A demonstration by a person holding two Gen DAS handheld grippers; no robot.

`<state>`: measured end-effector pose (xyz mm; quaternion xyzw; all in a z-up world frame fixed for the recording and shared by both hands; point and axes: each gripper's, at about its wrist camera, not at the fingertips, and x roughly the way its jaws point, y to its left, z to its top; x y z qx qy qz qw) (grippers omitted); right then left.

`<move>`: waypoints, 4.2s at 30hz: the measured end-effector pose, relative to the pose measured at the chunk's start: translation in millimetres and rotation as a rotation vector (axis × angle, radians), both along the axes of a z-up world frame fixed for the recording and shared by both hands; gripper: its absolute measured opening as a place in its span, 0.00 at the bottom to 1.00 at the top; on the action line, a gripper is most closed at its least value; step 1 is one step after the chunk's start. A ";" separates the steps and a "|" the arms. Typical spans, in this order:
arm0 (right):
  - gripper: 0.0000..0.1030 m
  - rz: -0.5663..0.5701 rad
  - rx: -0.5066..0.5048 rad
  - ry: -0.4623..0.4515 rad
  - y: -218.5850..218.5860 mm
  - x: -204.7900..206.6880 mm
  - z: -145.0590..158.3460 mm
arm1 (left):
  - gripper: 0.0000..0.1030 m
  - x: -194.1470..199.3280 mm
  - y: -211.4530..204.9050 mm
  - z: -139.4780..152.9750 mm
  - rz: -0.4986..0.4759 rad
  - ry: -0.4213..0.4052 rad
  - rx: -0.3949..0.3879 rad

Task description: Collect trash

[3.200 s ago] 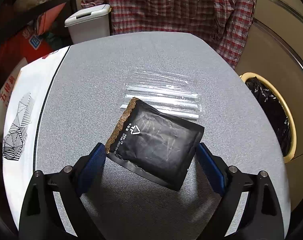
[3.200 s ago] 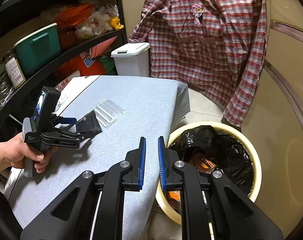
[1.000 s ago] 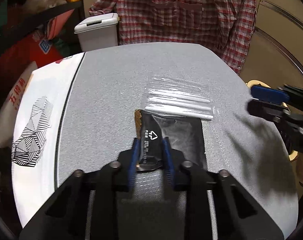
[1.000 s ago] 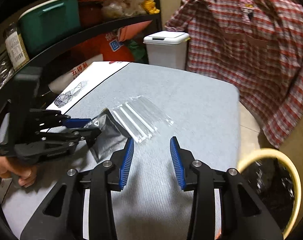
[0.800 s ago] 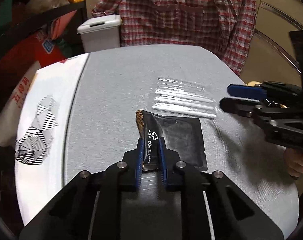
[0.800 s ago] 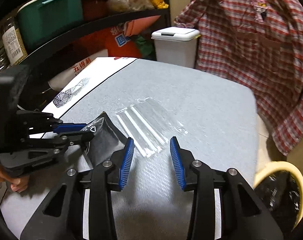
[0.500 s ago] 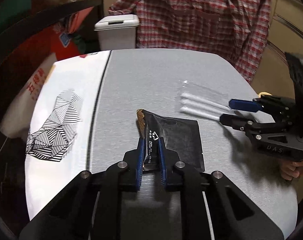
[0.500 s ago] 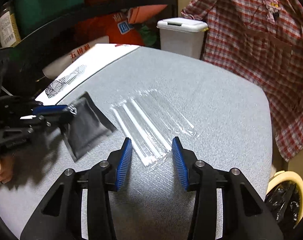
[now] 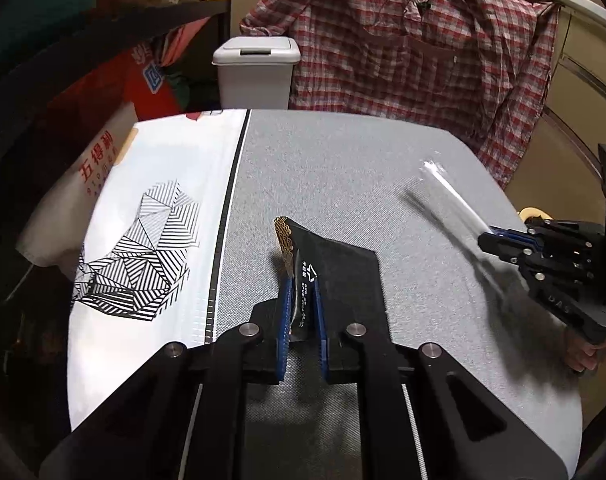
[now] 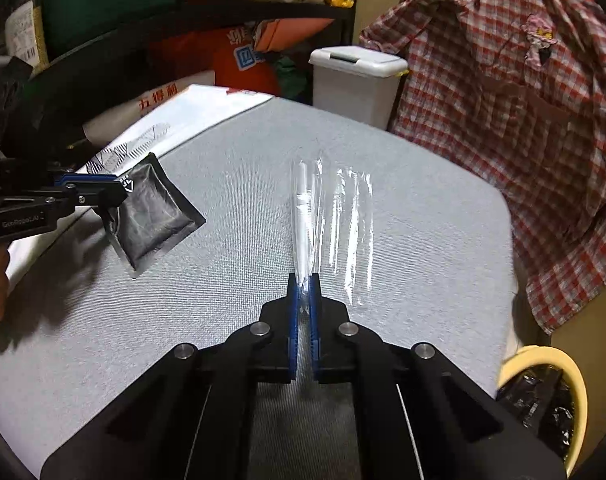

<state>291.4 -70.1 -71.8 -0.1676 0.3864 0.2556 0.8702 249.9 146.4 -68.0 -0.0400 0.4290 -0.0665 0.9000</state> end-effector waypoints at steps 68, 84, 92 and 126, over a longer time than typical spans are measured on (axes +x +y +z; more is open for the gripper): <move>0.05 -0.499 0.266 -0.084 -271.8 -137.3 124.4 | 0.05 -64.1 -261.6 115.1 -0.273 -0.176 -0.056; 0.12 -0.517 0.253 -0.022 -276.2 -114.2 102.2 | 0.08 -41.9 -294.4 92.9 -0.310 -0.114 -0.061; 0.22 -0.537 0.251 -0.014 -281.3 -111.0 96.5 | 0.11 -38.4 -296.7 83.3 -0.315 -0.087 -0.059; 0.95 -0.698 0.217 -0.307 -259.7 -285.2 161.7 | 0.82 -204.6 -230.8 110.1 -0.114 -0.213 -0.080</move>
